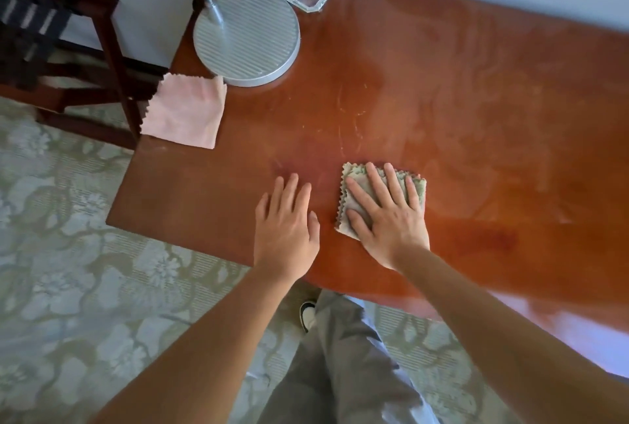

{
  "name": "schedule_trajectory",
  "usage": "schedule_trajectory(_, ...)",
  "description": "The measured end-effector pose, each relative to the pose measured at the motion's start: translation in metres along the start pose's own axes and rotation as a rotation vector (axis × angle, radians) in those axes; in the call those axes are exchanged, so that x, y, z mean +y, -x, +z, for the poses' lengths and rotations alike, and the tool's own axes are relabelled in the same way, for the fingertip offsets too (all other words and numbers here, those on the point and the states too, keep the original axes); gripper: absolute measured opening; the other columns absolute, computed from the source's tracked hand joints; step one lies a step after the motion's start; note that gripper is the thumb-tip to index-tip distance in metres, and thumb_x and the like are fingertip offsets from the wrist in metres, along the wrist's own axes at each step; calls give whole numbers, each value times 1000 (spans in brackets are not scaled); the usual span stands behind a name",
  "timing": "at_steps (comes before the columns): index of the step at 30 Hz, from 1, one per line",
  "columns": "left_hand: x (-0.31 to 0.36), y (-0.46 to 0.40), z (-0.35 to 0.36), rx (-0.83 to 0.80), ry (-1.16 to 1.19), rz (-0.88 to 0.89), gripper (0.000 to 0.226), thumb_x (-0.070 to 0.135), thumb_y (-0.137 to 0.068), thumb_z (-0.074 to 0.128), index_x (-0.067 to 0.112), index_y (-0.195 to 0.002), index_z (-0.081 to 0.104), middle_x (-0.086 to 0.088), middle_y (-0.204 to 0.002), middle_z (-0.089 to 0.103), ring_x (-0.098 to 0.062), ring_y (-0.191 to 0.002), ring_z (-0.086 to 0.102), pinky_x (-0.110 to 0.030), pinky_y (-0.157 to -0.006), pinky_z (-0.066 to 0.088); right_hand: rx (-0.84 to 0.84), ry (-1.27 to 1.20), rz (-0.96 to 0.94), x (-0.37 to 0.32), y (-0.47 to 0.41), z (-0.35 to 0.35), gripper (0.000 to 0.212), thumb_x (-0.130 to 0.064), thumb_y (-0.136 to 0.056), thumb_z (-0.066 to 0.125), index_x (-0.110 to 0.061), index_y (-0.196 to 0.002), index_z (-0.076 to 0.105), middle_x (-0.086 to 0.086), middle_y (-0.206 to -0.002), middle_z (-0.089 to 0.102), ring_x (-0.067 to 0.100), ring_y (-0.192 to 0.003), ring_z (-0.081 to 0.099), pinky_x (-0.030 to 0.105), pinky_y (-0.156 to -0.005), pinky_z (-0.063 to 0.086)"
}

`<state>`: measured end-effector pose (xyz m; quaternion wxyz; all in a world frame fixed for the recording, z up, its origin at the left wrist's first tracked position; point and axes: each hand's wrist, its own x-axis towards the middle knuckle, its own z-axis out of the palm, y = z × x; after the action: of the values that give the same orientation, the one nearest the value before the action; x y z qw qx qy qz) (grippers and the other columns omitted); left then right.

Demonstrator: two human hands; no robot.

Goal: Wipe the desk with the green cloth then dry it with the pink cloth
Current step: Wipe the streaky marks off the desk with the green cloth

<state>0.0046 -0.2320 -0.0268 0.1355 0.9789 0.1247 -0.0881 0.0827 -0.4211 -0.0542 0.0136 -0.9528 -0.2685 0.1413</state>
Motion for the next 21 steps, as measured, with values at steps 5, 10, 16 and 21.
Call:
schedule_trajectory(5, -26, -19, 4, 37, -32, -69, 57, 40, -105, 25, 19, -157, 35, -8, -168, 24, -29, -156, 16, -53, -124, 16, 52, -69, 208, 51, -113, -39, 63, -63, -100, 5, -46, -161, 7, -4, -173, 0, 24, -158, -10, 51, -126, -8)
schedule_trajectory(10, -46, -45, -1, 104, -18, -198, 58, 43, -104, 32, 20, -157, 35, -11, -167, 27, -34, -155, 18, -54, -123, 16, 65, -47, 128, 21, -193, -62, 63, -60, -101, 6, -44, -162, 9, -1, -173, 0, 28, -158, -9, 54, -126, -6)
schedule_trajectory(16, -72, -68, -20, 73, -17, -183, 55, 41, -104, 33, 21, -155, 41, -15, -164, 30, -41, -153, 21, -58, -123, 18, -1, -26, -281, -59, -64, -13, 59, -55, -106, 22, -38, -162, 18, 3, -172, 8, 34, -158, -2, 60, -125, 4)
schedule_trajectory(21, -63, -70, -25, 94, 33, -205, 51, 32, -103, 43, 14, -150, 49, -20, -160, 37, -48, -149, 28, -64, -120, 20, -38, 22, -357, -28, -102, -25, 59, -58, -104, 22, -41, -161, 22, 1, -172, 12, 33, -158, 4, 57, -125, 1)
